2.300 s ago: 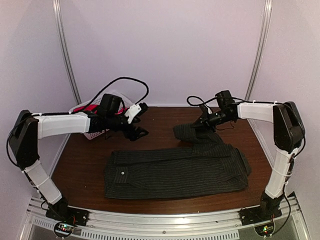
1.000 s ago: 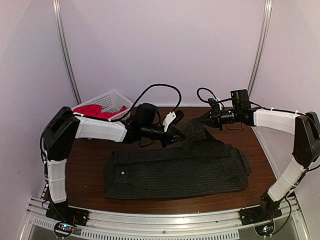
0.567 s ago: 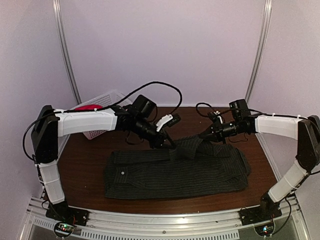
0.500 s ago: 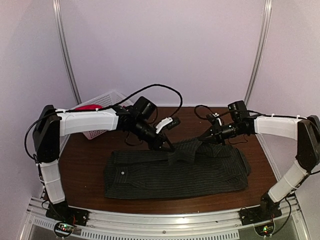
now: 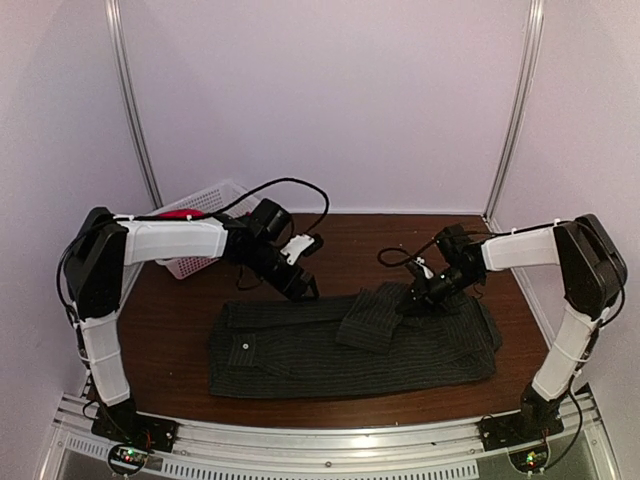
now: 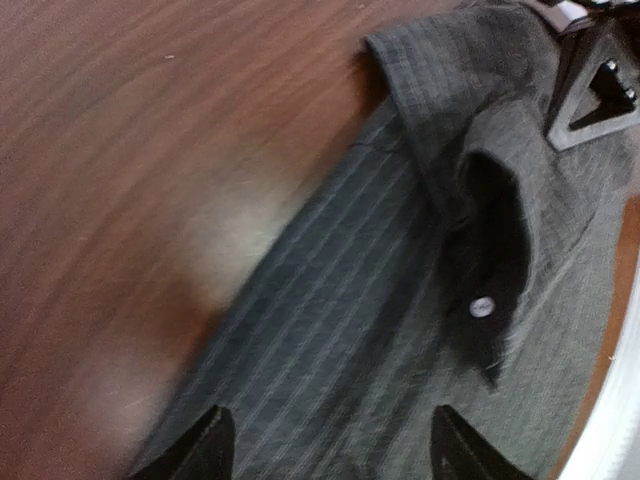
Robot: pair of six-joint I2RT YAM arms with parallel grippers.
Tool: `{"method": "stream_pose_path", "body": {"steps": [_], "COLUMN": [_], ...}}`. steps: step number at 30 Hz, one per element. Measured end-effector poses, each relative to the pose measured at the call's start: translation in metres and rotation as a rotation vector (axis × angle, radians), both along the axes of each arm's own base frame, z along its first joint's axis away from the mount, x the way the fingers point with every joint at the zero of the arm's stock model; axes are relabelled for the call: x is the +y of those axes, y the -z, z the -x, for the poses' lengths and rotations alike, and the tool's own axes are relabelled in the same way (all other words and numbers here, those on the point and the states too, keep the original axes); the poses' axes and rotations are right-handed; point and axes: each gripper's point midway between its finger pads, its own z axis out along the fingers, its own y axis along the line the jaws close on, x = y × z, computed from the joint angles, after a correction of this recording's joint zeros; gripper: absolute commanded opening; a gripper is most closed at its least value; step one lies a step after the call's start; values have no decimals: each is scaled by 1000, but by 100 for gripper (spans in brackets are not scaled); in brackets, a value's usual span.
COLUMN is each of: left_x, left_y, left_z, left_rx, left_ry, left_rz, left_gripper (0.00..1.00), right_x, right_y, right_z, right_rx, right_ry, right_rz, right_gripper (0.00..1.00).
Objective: Fold and stack the mixed laundry pile
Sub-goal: Fold the rectangle-folded T-shirt at the center of the board.
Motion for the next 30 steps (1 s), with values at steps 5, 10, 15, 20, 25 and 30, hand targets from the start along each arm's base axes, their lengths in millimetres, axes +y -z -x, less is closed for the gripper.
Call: {"method": "stream_pose_path", "body": {"steps": [5,10,15,20,25,30], "left_x": [26,-6,-34,-58,-74,-87], "left_y": [0,-29,-38,-13,8,24], "left_z": [14,62,61,84,102,91], "left_rx": [-221,-445,-674,-900,-1028,-1106], "left_ry": [29,227,315,514,703,772], "left_rz": [-72,17,0,-105,-184,-263], "left_gripper": [98,98,98,98,93,86], "right_x": [-6,-16,-22,-23,-23,-23], "right_y": [32,40,39,37,38,38], "right_z": [-15,-29,-39,-43,-43,-42], "right_rx": [10,-36,-68,-75,-73,-71], "right_ry": [16,45,75,88,90,90], "right_rz": [100,187,231,242,242,242], "right_gripper": [5,5,5,5,5,5]}}
